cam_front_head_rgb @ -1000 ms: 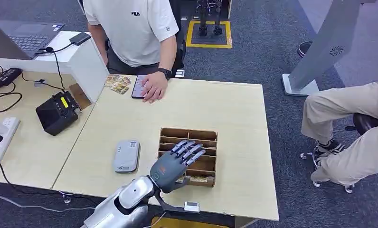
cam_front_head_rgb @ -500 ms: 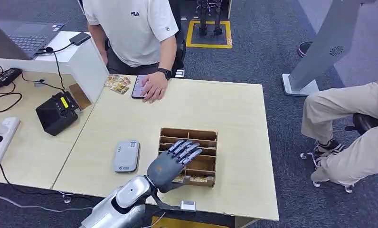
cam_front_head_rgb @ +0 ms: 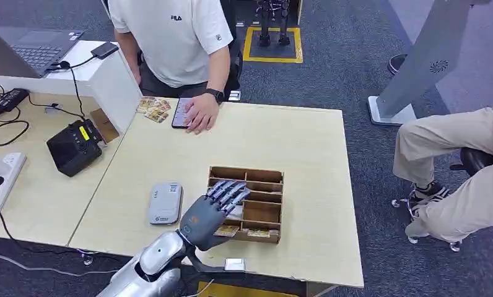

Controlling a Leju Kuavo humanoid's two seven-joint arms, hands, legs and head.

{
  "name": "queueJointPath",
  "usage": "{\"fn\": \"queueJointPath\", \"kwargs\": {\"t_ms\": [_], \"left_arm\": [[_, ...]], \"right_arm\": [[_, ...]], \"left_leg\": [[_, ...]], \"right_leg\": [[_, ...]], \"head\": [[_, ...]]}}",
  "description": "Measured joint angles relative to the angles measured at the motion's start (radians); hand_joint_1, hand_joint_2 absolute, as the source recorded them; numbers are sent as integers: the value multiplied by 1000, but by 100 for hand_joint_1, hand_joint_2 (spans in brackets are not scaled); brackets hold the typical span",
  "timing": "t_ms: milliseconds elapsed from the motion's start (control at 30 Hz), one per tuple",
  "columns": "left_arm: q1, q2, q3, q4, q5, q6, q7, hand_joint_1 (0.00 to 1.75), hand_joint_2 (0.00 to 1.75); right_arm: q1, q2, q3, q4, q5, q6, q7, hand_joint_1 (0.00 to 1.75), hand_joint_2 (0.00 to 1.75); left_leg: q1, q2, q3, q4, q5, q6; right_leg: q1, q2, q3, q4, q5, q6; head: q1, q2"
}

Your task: Pass the card to the sensor for recognition and then transmit it.

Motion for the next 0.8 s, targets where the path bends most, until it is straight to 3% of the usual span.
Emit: {"fn": "queueJointPath", "kwargs": {"t_ms": [800], "left_arm": [[35,42,40,-63,2,3,-6,0,175]], "right_arm": [[3,0,0,-2,-1,0,0,0,175]], "left_leg": [[0,0,0,0,0,0]], "right_leg": [[0,0,0,0,0,0]], "head": [[0,0]]}}
